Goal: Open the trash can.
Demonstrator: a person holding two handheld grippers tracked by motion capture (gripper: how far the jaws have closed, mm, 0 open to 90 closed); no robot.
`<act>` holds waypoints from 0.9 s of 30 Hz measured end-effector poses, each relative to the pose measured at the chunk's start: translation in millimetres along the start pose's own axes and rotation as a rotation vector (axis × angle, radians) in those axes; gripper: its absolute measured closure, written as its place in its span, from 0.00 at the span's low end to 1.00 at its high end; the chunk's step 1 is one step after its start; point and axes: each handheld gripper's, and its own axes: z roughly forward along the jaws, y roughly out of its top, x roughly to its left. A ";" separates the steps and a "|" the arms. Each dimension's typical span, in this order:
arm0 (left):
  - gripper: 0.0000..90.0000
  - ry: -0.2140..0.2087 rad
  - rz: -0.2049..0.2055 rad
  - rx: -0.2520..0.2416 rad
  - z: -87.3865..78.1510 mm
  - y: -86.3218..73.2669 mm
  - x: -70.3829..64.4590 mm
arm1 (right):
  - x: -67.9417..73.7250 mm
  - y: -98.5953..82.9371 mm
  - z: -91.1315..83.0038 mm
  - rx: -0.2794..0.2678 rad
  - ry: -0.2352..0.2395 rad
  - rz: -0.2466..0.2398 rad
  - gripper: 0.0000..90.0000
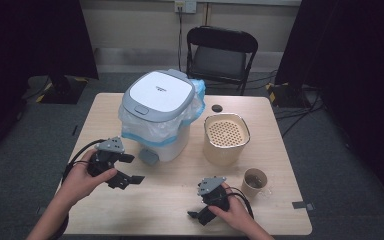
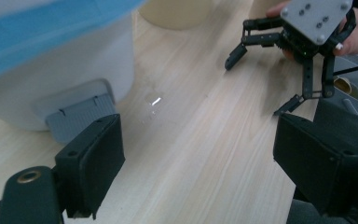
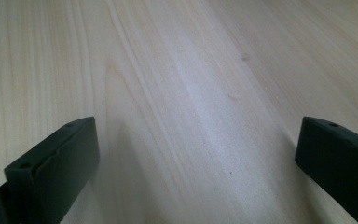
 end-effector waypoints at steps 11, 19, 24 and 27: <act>0.18 0.036 0.002 0.012 -18.0 21.7 -0.7 | -0.2 0.0 0.1 -0.002 0.000 -0.002 0.00; 0.18 0.042 -0.008 0.001 -25.8 34.5 -1.7 | -0.2 0.0 0.1 -0.001 0.000 -0.002 0.00; 0.19 0.053 -0.005 -0.007 -33.6 44.9 -1.7 | -0.2 0.0 0.1 -0.001 -0.001 -0.002 0.00; 0.22 0.053 -0.015 -0.010 -37.1 47.9 -0.2 | -0.2 0.0 0.1 -0.001 -0.001 -0.003 0.00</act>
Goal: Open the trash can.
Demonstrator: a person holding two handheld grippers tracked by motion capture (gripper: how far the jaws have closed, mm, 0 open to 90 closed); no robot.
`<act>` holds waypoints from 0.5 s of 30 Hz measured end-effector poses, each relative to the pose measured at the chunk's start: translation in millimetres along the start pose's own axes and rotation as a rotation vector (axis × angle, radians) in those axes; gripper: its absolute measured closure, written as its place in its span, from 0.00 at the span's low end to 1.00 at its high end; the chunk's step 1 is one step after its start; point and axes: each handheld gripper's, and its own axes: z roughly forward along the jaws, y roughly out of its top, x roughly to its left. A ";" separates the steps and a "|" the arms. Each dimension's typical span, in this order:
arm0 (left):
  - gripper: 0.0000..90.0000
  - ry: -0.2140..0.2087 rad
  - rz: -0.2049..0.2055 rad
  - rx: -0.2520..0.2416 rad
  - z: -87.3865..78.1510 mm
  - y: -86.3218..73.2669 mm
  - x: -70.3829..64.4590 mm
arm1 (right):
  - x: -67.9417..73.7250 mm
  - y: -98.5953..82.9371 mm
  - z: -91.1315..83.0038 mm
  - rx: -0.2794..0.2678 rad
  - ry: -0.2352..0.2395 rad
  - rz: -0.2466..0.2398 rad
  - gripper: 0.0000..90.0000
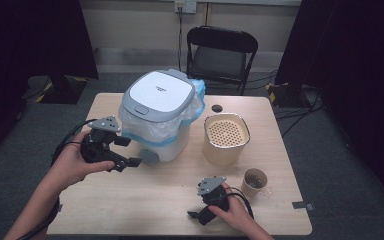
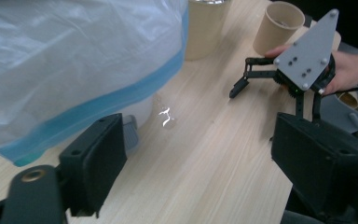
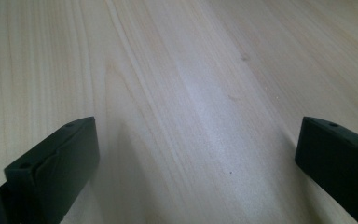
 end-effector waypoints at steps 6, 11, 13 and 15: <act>0.33 0.020 0.000 0.009 -8.3 8.4 4.2 | 0.1 0.0 0.0 0.000 0.000 0.001 0.00; 0.39 0.040 -0.011 -0.009 -13.0 15.9 6.6 | 0.0 0.0 -0.1 0.001 0.002 0.001 0.00; 0.41 0.045 -0.008 -0.009 -14.6 18.5 8.6 | 0.0 0.0 -0.1 0.001 0.002 0.001 0.00; 0.41 0.060 -0.016 -0.019 -15.0 22.1 10.2 | 0.0 0.0 -0.1 0.001 0.002 0.001 0.00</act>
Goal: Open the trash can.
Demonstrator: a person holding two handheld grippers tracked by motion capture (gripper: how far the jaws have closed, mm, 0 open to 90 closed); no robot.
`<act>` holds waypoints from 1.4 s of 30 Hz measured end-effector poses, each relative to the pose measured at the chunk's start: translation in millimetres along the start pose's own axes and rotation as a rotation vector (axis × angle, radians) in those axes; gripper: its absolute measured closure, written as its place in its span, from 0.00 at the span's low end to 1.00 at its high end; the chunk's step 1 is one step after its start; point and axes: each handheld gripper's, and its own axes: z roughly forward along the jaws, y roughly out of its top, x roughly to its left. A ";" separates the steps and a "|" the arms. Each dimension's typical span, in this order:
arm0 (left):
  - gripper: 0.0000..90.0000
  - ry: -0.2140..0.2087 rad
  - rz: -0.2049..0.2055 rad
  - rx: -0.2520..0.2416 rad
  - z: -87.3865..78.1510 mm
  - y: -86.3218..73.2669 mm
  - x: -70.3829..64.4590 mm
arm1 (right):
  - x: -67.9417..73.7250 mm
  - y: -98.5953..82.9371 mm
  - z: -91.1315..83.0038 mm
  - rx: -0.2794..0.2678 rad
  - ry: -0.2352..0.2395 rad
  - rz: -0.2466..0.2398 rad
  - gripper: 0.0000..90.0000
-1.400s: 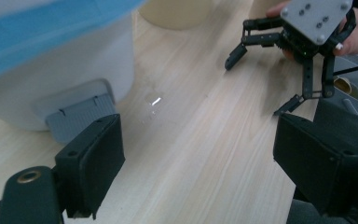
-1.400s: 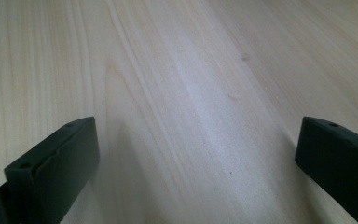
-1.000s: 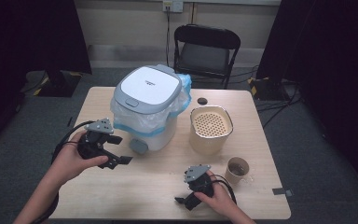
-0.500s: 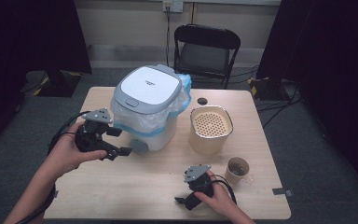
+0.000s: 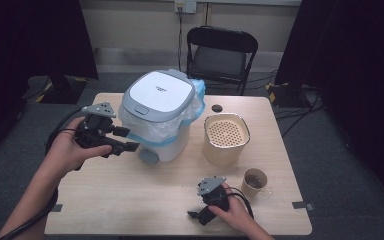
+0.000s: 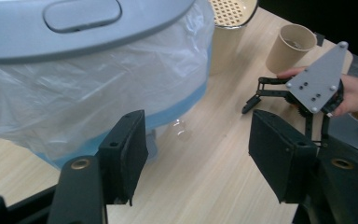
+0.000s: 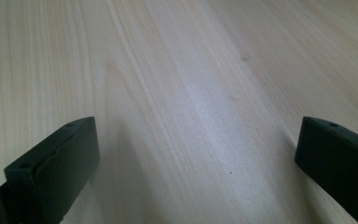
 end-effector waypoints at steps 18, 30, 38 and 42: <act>0.61 0.047 -0.021 -0.031 -6.5 28.7 8.9 | 0.1 0.0 -0.1 0.001 0.001 0.002 0.00; 0.78 0.090 -0.036 -0.007 -1.3 48.1 15.4 | -0.2 -0.1 -0.1 0.001 0.002 -0.003 0.00; 0.85 0.116 -0.050 -0.010 6.8 53.4 22.2 | -0.1 -0.1 -0.1 0.001 0.002 -0.002 0.00; 0.89 0.136 -0.046 0.008 10.5 57.2 26.4 | -0.1 -0.1 -0.1 0.001 0.002 -0.003 0.00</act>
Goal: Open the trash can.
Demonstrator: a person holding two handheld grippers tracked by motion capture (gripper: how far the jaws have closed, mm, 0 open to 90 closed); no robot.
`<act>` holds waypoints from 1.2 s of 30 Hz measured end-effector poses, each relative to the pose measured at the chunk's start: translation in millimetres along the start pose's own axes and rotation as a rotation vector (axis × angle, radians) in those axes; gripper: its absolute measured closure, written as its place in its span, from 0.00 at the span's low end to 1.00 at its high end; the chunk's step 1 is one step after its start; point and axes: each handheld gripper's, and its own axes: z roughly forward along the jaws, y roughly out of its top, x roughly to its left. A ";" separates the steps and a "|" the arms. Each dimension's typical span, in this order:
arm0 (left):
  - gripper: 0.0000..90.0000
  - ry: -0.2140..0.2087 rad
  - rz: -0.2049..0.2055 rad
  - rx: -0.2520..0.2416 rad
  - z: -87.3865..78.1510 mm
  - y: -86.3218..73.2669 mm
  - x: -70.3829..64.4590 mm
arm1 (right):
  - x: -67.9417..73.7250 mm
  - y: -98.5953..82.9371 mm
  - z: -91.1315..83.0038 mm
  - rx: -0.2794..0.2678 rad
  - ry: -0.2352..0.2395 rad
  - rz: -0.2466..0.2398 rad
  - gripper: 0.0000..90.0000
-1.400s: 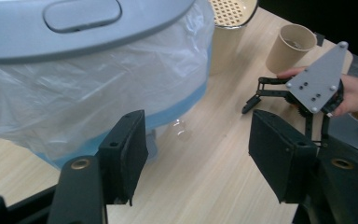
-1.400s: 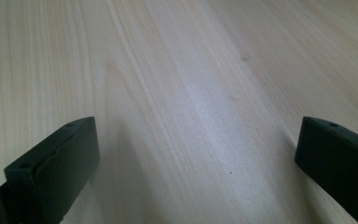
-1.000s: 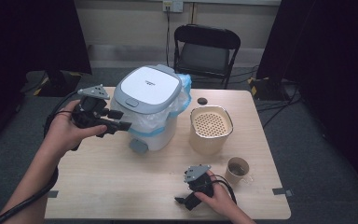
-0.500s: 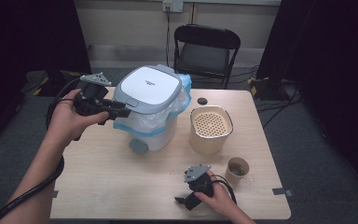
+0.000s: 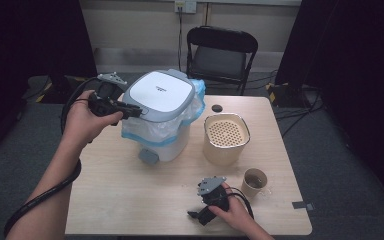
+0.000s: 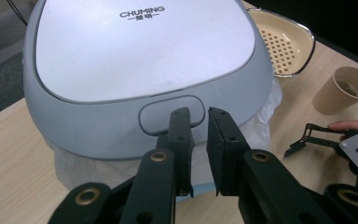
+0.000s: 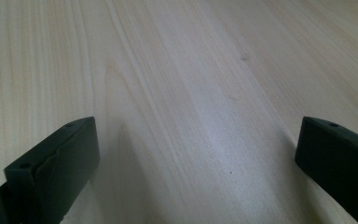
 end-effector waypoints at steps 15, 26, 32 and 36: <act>0.93 0.021 -0.035 0.035 16.9 15.9 1.8 | 0.2 0.0 -0.1 0.001 0.000 0.002 0.00; 0.98 0.019 -0.056 0.033 20.9 17.1 3.8 | 0.2 0.0 -0.1 0.001 0.000 0.002 0.00; 0.99 0.030 -0.042 0.049 21.4 18.9 1.8 | 0.2 -0.1 -0.1 0.001 0.000 0.002 0.00; 0.99 0.025 -0.047 0.049 21.5 18.6 2.4 | 0.3 -0.1 -0.1 0.001 0.000 0.002 0.00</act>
